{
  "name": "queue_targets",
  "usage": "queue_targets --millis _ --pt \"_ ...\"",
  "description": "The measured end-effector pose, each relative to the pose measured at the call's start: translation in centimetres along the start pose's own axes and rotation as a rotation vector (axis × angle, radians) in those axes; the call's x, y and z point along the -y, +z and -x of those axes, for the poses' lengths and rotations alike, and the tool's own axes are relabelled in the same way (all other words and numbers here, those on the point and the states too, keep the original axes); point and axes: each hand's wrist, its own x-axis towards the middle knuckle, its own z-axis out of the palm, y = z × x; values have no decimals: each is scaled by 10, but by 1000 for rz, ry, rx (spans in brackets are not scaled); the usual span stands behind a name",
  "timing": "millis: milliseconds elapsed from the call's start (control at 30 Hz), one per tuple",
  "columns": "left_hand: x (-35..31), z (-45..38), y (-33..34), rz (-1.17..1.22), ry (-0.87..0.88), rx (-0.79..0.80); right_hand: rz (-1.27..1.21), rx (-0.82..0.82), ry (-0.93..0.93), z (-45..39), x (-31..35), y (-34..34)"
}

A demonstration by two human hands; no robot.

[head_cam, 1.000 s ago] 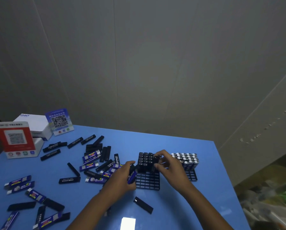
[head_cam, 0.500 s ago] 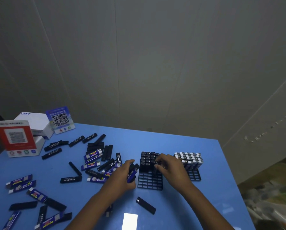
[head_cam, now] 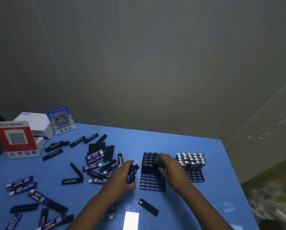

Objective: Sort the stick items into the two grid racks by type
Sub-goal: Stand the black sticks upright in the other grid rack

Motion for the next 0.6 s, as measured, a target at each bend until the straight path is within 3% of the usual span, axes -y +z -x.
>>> queue_targets --millis 600 --pt "4 -2 1 9 30 -13 128 -23 -31 -8 -2 21"
